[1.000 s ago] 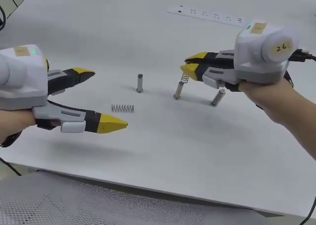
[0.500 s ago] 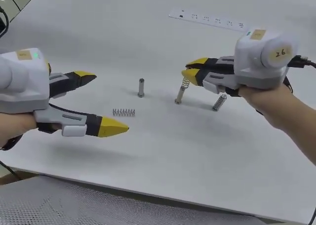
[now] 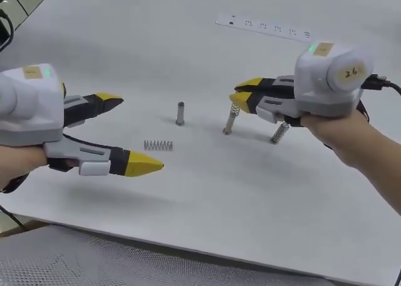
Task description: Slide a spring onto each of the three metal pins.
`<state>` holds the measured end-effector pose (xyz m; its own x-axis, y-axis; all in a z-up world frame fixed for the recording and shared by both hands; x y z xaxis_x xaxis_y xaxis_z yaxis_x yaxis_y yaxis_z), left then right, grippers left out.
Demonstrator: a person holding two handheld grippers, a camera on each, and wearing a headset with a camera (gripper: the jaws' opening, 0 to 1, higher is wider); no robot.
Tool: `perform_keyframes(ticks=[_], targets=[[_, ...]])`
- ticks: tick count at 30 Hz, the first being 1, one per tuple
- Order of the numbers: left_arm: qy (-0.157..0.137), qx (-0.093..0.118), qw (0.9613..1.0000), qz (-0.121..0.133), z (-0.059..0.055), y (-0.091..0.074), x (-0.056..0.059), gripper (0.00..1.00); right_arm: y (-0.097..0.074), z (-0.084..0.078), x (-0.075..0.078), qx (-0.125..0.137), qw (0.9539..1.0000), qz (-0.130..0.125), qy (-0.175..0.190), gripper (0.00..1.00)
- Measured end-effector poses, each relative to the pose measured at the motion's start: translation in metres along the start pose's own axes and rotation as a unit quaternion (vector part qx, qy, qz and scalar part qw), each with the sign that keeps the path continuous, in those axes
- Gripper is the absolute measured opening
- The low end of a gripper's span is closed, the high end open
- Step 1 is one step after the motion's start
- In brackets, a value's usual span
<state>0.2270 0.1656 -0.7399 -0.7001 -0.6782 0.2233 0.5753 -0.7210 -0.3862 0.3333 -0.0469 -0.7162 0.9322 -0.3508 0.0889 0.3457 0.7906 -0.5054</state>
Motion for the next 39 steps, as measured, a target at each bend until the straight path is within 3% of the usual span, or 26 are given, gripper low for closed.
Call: perform_keyframes(ticks=[17, 25, 39], targets=[[-0.004, 0.004, 1.0, 0.004, -0.001, -0.001, -0.001, 0.95, 0.007, -0.01, -0.002, -0.015, 0.9999, -0.001, -0.007, 0.07], [-0.006, 0.005, 0.9999, 0.007, -0.001, -0.001, -0.001, 0.95, 0.016, -0.025, -0.004, -0.041, 0.9991, 0.004, -0.011, 0.07], [-0.006, 0.007, 0.9999, 0.009, -0.001, -0.001, -0.001, 0.94, 0.024, -0.036, -0.009, -0.061, 0.9978, 0.009, -0.024, 0.08]])
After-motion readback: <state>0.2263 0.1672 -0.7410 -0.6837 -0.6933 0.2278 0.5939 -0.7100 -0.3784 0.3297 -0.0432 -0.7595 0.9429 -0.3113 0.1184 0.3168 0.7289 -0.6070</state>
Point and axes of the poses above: the centre of the closed fingertips' face, and the gripper's own axes: y roughly forward along the fingers, x roughly to its right, z roughly out of its top, the point moved 7 cm from there along -y, roughly backward along the fingers, and after that the axes turned 1 degree about -x, right-handed, at the moved point
